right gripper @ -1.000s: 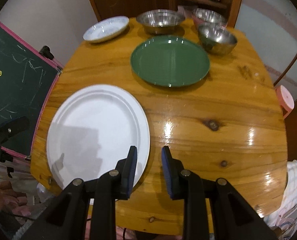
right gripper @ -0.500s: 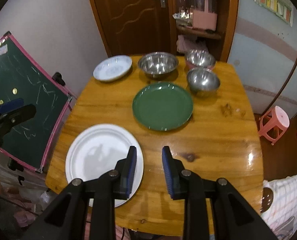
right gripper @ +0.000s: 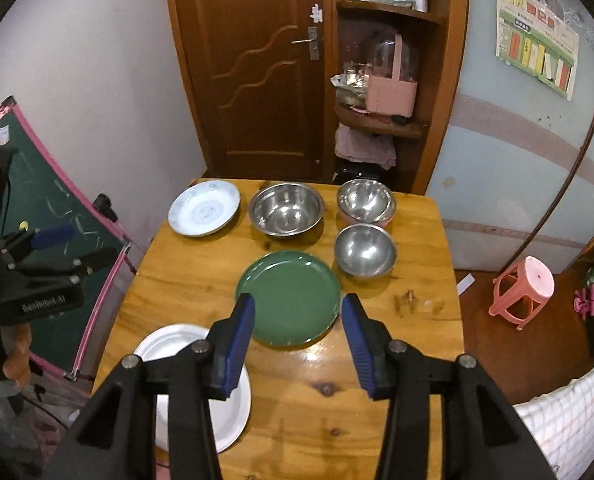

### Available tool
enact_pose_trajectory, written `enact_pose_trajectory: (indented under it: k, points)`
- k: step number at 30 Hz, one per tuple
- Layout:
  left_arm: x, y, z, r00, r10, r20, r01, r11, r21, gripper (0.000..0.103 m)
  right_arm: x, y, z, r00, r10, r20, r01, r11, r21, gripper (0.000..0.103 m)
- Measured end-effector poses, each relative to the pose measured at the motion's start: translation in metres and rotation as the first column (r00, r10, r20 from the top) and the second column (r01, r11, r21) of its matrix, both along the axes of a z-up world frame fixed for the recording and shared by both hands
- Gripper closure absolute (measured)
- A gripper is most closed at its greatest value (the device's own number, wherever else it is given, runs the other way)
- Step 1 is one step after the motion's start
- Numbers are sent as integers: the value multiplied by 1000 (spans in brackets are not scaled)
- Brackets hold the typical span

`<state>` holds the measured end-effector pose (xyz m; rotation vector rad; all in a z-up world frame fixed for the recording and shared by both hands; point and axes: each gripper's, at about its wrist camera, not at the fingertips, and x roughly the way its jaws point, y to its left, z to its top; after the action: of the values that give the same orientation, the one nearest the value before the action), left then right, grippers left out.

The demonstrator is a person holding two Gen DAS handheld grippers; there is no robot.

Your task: Organize plates and bowls

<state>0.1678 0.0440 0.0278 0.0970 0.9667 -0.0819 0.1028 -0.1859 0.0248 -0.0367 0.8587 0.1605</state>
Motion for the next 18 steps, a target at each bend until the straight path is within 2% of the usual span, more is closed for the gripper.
enact_pose_trajectory:
  k: [6,18]
  points:
    - [36,-15,-39,996,-24,-89,23,1000,-9,21,37,-8,-28,997,-15,-78,16,1000,4,57]
    - [100,-40,-135,974,-39,-224,35,999,-22,21,93,-22,-126,959,-57,-278,54,998,-18,57]
